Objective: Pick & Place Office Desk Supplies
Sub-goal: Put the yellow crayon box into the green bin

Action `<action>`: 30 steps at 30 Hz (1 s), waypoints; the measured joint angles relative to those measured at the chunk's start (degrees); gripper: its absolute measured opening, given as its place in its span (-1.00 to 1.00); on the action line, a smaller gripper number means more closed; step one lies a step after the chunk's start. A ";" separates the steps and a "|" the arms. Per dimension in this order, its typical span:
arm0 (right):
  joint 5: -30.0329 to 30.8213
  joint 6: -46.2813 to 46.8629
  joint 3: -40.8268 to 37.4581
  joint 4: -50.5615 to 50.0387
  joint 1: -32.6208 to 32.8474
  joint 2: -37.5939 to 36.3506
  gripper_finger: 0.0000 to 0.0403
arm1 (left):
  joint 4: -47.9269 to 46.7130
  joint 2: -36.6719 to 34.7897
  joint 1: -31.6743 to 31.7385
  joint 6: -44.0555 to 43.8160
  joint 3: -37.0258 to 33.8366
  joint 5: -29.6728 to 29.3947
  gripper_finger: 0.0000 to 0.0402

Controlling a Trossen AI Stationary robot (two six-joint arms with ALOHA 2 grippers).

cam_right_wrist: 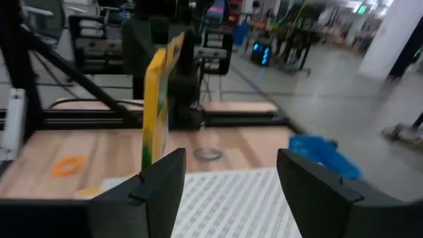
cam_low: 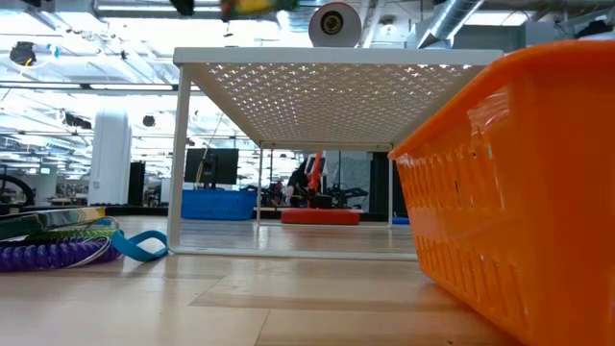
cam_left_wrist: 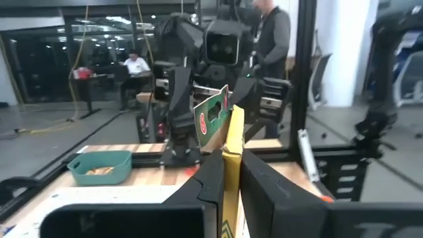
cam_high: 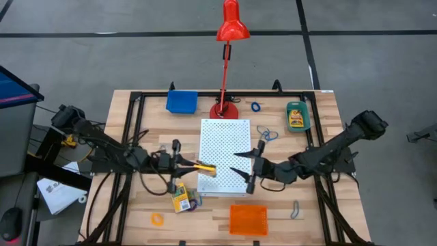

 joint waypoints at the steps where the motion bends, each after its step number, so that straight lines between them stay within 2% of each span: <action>1: -0.03 -1.54 0.00 1.64 -0.23 0.43 0.16 | 0.32 1.39 0.15 0.42 0.58 -0.02 -0.88; 7: -0.97 -2.08 0.02 3.28 -0.08 0.65 0.16 | 2.60 6.72 0.11 5.59 3.62 -1.73 -0.88; 14: -6.11 1.47 0.02 4.12 0.58 0.52 0.16 | 6.01 8.79 0.12 10.31 5.26 -2.52 -0.88; 24: -9.76 1.97 0.02 6.18 0.52 0.61 0.16 | 8.79 9.05 0.11 10.62 5.26 -1.25 -0.88; 30: -9.81 1.99 0.02 6.53 0.28 0.63 0.16 | 9.73 9.12 0.11 10.70 5.26 -0.50 -0.88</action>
